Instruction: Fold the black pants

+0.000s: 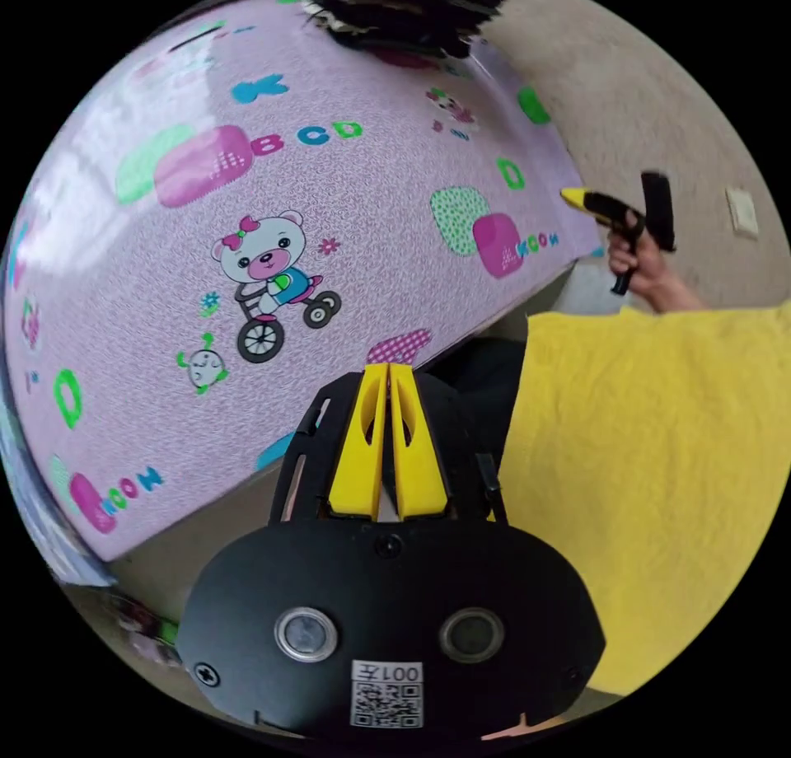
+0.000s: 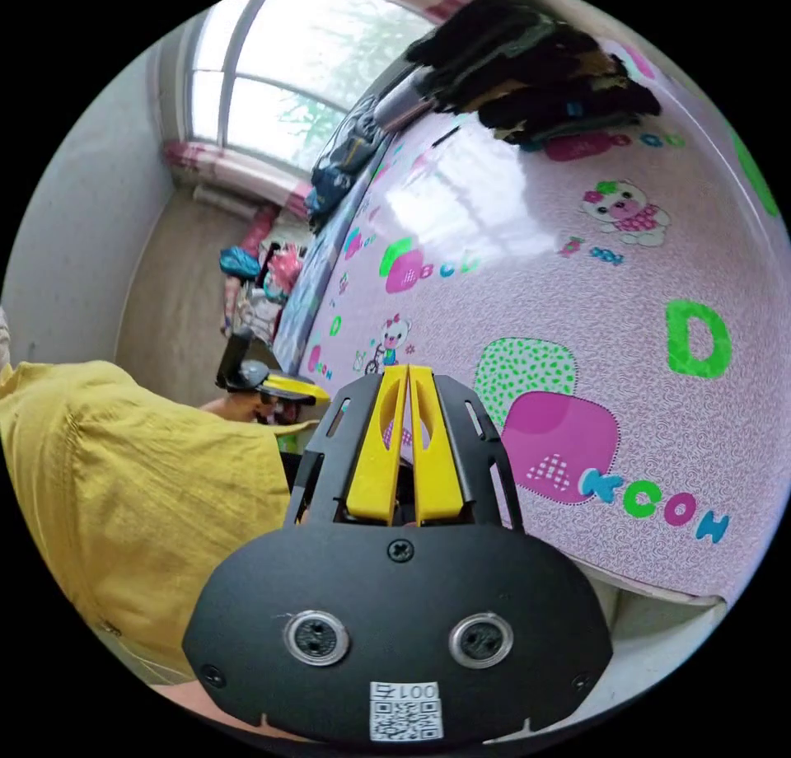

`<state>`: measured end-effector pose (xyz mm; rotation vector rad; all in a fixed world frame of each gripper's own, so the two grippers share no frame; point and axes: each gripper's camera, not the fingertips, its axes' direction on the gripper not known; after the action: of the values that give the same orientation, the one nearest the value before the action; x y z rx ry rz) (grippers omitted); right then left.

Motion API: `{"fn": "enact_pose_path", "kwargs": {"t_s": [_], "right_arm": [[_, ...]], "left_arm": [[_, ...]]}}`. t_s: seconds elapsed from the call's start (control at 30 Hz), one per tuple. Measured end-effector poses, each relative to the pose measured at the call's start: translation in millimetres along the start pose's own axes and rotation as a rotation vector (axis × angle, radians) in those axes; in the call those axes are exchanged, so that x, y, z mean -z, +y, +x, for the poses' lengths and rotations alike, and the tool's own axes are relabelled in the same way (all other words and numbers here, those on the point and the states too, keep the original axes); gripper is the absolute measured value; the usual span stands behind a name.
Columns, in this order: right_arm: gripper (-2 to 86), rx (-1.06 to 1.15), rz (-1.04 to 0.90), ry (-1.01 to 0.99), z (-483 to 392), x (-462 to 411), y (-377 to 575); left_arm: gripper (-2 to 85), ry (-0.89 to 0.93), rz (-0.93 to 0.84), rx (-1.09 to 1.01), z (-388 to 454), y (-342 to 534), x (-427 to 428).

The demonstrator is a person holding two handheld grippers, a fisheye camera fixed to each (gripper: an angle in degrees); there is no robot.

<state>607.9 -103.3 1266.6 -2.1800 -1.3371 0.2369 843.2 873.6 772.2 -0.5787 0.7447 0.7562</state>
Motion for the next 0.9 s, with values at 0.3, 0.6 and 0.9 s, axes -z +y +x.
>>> {"fn": "enact_pose_path", "kwargs": {"t_s": [0.3,0.6,0.9], "right_arm": [[0.6,0.29,-0.152,0.146,-143,-132,59],[0.5,0.416,-0.153,0.504,-233,-198,71],[0.0,0.403,0.036,0.664,-227,-168,92]], "left_arm": [[-1.6,-0.374,0.05,-0.302,43,95,13],[-1.3,-0.288,0.162,-0.216,45,145,49],[-1.2,-0.103,0.277,-0.099,40,156,85]]}}
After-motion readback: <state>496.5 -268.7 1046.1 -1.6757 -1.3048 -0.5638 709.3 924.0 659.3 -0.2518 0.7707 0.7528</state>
